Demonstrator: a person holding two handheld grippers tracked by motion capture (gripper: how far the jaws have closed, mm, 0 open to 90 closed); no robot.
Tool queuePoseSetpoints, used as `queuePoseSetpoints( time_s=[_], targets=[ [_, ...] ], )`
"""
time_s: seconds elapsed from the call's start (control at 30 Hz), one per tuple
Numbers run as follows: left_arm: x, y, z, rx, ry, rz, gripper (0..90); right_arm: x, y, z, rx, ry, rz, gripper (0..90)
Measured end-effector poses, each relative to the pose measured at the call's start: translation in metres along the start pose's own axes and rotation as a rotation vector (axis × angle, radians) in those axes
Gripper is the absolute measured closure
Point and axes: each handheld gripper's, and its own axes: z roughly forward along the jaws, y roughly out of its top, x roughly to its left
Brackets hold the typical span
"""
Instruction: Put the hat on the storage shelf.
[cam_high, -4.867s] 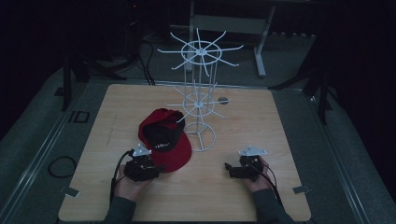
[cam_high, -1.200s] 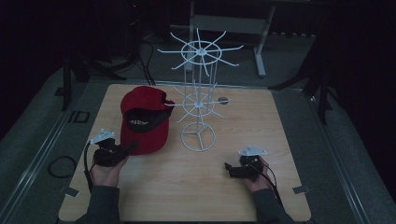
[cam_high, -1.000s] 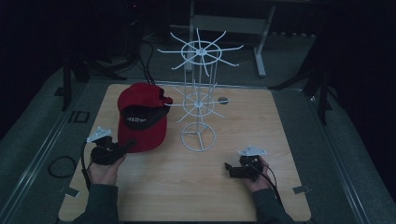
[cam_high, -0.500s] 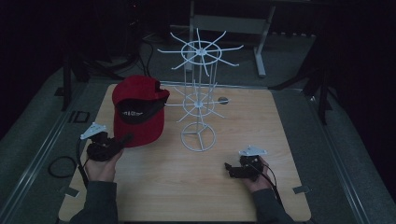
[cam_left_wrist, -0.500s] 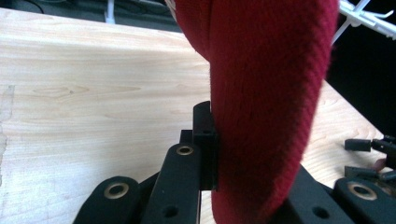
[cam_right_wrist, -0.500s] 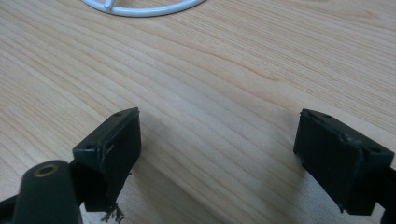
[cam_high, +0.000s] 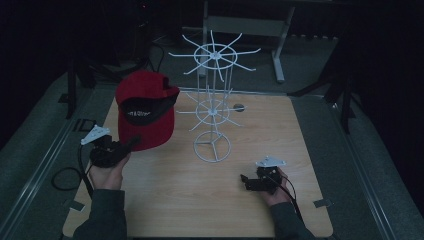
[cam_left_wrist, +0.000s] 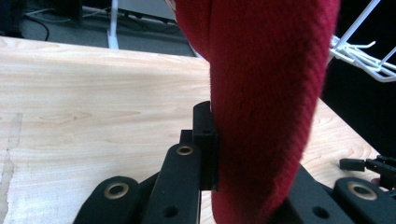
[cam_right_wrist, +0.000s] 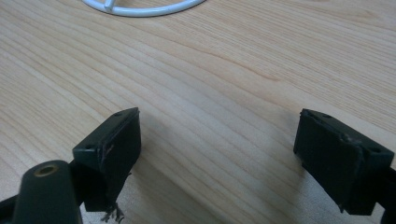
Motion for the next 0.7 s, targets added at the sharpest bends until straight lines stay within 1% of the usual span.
queuePoseSetpoints(
  time_s=[0.17,0.7],
  targets=[
    [-0.001,0.004,-0.002,-0.019,-0.002,0.002,85.2,0.0,0.0,0.0,0.0,0.0,-0.001,14.7],
    [-0.005,0.02,-0.008,-0.06,-0.008,0.018,85.1,0.0,0.0,0.0,0.0,0.0,0.0,14.7]
  ],
)
